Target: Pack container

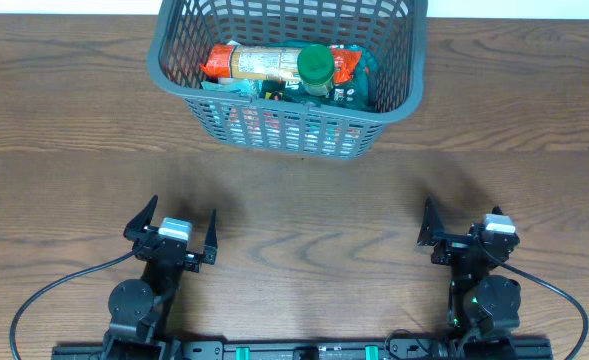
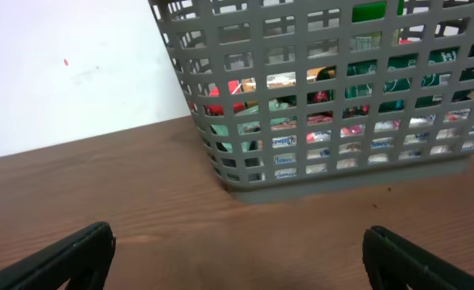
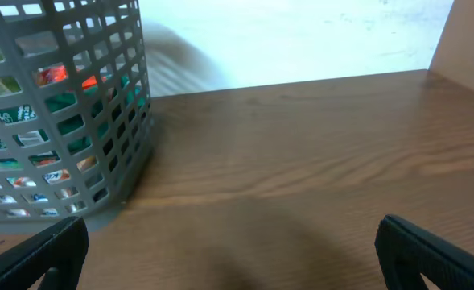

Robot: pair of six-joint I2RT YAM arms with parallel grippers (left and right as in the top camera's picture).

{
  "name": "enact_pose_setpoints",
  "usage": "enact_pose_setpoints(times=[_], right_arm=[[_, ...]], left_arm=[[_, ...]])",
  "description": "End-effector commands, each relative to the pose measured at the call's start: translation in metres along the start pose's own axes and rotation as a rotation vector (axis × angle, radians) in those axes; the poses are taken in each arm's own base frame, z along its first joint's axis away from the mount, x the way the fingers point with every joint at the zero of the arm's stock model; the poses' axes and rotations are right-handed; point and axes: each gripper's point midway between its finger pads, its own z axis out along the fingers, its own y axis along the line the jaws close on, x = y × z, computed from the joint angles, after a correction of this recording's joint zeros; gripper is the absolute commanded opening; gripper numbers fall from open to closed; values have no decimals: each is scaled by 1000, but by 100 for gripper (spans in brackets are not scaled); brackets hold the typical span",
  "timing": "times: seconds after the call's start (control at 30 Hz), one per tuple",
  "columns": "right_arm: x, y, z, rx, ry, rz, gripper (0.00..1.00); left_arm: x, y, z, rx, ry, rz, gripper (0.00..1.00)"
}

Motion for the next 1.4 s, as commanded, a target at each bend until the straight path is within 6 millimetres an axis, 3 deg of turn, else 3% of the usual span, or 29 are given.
enact_pose_setpoints(times=[0.0,0.23,0.6,1.37], right_arm=[[1,2,0,-9,-1,-14,99],[1,5,0,-22,0,-16,99],[3,26,-3,-110,7,-29,99],[3,26,-3,-109,8,-29,99]], left_arm=[[14,-4,0,16,44,5,99],[14,-4,0,16,44,5,98],[14,-4,0,16,44,5,99],[14,-4,0,16,44,5,99]])
